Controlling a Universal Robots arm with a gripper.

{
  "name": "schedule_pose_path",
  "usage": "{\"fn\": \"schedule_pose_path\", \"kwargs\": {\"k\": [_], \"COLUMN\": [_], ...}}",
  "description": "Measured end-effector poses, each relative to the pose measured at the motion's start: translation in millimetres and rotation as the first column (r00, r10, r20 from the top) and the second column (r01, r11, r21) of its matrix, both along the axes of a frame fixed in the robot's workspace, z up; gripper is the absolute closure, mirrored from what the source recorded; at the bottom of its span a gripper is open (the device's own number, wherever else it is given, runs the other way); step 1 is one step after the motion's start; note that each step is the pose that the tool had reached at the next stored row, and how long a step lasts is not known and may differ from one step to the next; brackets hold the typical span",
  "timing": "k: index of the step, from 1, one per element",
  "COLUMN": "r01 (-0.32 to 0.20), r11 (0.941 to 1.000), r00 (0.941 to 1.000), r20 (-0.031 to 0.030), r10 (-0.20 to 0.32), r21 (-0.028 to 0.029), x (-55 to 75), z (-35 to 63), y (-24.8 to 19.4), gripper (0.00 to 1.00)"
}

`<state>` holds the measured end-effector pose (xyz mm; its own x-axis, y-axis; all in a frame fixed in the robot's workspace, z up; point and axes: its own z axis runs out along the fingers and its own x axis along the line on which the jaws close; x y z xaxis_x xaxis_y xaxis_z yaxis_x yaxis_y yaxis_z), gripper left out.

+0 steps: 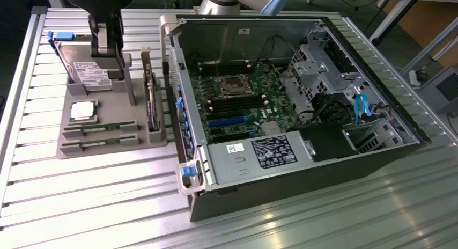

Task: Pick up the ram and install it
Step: 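Pick up the ram and move it above insertion slot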

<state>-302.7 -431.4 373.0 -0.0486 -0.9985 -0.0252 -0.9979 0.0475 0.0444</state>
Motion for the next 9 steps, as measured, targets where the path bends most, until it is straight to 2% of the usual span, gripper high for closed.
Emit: {"fn": "schedule_pose_path", "kwargs": {"k": [9], "r01": [0.000], "r11": [1.0000], "r00": [1.0000], "r20": [0.0001], "r10": [0.000], "r21": [0.0000], "x": [0.0], "z": [-1.8], "y": [0.0], "gripper": [0.70]}}
